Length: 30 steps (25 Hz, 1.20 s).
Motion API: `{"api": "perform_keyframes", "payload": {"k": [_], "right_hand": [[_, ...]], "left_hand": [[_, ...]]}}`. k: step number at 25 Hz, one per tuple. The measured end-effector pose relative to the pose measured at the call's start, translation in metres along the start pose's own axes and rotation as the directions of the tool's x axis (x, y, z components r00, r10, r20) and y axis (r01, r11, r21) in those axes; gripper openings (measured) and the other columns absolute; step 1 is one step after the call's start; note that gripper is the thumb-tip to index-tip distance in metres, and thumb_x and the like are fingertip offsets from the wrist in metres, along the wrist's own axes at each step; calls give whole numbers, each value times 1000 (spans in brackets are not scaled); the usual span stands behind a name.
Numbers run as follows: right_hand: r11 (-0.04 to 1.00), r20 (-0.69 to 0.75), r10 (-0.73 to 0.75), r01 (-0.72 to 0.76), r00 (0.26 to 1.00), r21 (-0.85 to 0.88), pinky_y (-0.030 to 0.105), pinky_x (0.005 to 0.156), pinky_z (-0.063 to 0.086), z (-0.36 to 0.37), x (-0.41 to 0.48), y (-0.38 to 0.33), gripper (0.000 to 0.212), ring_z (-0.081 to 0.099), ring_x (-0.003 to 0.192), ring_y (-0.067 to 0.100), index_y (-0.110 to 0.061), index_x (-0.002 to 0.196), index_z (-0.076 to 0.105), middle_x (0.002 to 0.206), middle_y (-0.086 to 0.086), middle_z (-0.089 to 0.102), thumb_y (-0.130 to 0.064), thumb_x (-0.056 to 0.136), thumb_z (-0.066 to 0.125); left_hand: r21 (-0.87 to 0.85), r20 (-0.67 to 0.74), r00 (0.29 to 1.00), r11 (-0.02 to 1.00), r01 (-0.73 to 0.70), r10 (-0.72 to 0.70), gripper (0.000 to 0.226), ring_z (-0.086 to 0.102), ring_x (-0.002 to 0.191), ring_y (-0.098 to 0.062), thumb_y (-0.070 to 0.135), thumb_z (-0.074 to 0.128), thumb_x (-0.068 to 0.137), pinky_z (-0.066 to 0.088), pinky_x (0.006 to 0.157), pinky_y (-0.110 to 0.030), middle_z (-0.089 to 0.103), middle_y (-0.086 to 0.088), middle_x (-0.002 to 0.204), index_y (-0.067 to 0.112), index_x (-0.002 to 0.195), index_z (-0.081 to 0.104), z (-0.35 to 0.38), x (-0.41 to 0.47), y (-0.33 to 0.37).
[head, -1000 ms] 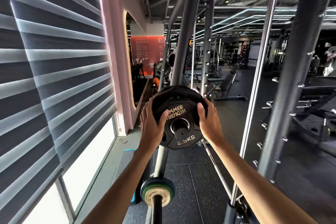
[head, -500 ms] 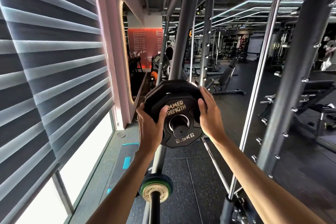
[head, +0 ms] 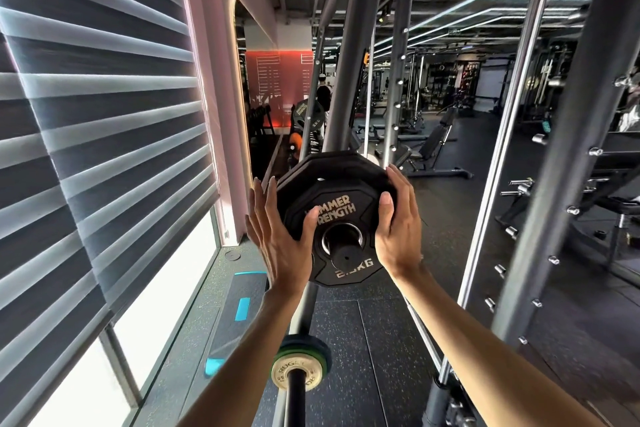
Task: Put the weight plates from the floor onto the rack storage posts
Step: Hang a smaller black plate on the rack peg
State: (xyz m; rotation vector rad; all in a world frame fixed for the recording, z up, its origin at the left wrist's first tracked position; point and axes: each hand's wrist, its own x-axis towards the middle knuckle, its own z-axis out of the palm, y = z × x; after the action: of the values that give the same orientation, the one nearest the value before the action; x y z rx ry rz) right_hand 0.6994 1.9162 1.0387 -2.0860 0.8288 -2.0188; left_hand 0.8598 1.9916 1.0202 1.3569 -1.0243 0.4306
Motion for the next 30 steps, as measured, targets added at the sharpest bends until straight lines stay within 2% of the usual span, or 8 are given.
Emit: {"api": "perform_keyframes", "payload": {"k": [4, 9, 14, 18, 23, 25, 27, 30], "right_hand": [[997, -47, -35, 32, 998, -67, 48, 102, 47, 12, 3, 12, 52, 52, 131, 23, -7, 139, 48, 139, 8, 56, -41, 107, 26], [997, -82, -52, 47, 995, -63, 48, 94, 53, 20, 6, 23, 50, 57, 126, 26, -6, 139, 50, 136, 9, 58, -38, 107, 29], [994, -45, -49, 45, 998, -97, 49, 94, 51, 17, 9, 20, 49, 55, 124, 26, -8, 137, 51, 132, 7, 57, -40, 106, 28], [993, 53, 1, 5, 999, -114, 48, 102, 45, 3, 9, 4, 51, 51, 125, 21, -12, 138, 47, 134, 4, 54, -45, 106, 24], [966, 178, -143, 177, 974, -188, 37, 113, 35, 18, 52, -56, 40, 51, 123, 20, -12, 130, 55, 127, 6, 60, -36, 104, 38], [951, 289, -173, 236, 942, -199, 45, 104, 44, 49, 80, -86, 36, 57, 114, 22, -14, 122, 59, 118, 6, 65, -36, 102, 38], [936, 403, -183, 284, 897, -207, 46, 95, 51, 96, 99, -109, 38, 62, 105, 23, -14, 116, 61, 111, 7, 68, -36, 99, 36], [948, 551, -130, 266, 824, -174, 45, 84, 57, 179, 104, -134, 34, 67, 93, 27, -10, 108, 62, 103, 11, 69, -33, 98, 40]], "left_hand": [[-7, -50, 997, 999, -51, 51, 77, 22, 151, -19, 63, 45, 94, 23, 119, -54, 29, -6, 161, 13, 152, 36, 11, 4, -5], [-125, -96, 986, 982, -145, 133, 67, 47, 136, -23, 53, 52, 97, 47, 103, -50, 51, -9, 145, 9, 146, 45, 23, 7, -16], [-115, -100, 987, 984, -136, 125, 65, 53, 130, -23, 53, 52, 97, 50, 99, -46, 55, -10, 139, 7, 143, 49, 20, 7, -14], [-109, 72, 994, 991, -75, 83, 64, 49, 133, -21, 57, 47, 97, 50, 100, -46, 50, -5, 143, 15, 145, 42, 0, 11, -9], [-64, 92, 988, 991, -119, 124, 33, 62, 103, -20, 33, 53, 99, 53, 89, -43, 64, -5, 113, 8, 119, 58, -38, 56, -4], [7, 121, 985, 992, -125, 123, 21, 66, 93, -23, 23, 56, 97, 55, 82, -43, 68, -8, 103, 7, 110, 60, -53, 91, -16], [123, 175, 983, 989, -81, 58, 20, 70, 90, -25, 26, 55, 96, 57, 78, -41, 72, -8, 102, 10, 108, 60, -74, 132, -33], [325, 259, 964, 945, -31, -58, 22, 70, 97, -28, 29, 52, 97, 56, 84, -37, 73, -9, 107, 13, 107, 63, -108, 187, -75]]}}
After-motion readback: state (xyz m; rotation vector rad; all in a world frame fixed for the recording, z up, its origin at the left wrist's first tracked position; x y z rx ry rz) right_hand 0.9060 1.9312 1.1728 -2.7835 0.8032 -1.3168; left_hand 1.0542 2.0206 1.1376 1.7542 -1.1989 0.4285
